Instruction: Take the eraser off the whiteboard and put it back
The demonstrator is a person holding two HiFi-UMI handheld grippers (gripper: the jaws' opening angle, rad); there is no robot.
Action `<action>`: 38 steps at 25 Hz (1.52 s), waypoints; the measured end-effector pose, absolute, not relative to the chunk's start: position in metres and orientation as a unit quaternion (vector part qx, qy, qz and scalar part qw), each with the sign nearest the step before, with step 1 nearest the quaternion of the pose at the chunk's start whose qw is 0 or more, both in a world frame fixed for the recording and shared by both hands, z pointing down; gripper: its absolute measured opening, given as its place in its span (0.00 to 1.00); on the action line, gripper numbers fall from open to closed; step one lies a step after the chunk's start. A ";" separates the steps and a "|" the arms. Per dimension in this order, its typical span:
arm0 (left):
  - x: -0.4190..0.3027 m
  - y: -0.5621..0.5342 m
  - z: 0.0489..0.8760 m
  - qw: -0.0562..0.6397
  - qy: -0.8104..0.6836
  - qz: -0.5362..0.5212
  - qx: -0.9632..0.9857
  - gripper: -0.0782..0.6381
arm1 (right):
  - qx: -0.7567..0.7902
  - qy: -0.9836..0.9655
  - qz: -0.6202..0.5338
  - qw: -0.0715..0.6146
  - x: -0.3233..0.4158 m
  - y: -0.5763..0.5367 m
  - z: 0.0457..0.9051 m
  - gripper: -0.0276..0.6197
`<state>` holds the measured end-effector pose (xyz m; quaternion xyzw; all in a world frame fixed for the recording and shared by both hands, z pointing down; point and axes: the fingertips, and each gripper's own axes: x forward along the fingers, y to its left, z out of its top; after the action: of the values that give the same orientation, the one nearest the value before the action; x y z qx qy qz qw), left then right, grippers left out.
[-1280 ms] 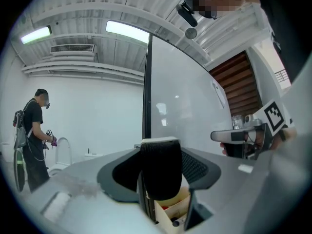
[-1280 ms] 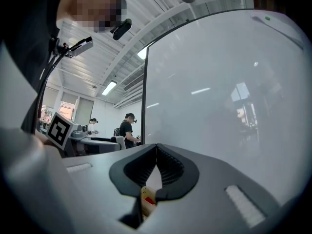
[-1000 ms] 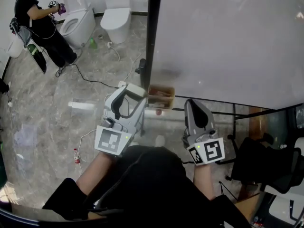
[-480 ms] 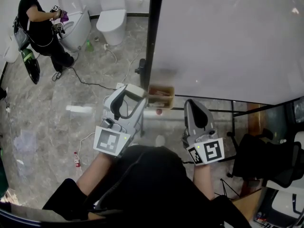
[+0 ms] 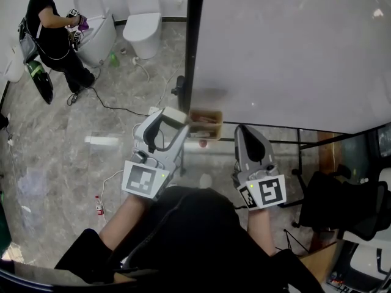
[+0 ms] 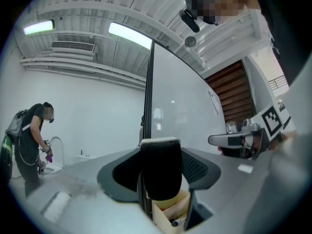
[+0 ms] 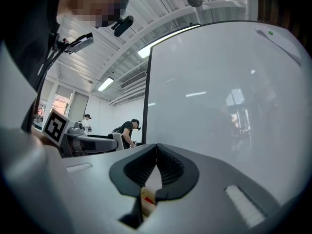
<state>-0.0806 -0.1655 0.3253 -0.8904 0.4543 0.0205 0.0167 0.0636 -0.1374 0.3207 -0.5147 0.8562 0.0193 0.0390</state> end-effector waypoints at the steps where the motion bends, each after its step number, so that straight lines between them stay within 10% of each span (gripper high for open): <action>1: -0.080 -0.166 0.326 0.017 0.455 0.020 -0.890 0.46 | -0.512 0.858 0.023 0.037 0.062 -0.138 0.320 0.06; 38: -0.052 -0.169 0.346 0.014 0.469 -0.001 -0.883 0.46 | -0.500 0.866 0.019 0.028 0.054 -0.139 0.329 0.06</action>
<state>-0.0519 -0.1693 0.3464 -0.8833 0.4685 -0.0011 0.0141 0.0541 -0.1387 0.3285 -0.4996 0.8656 0.0190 0.0277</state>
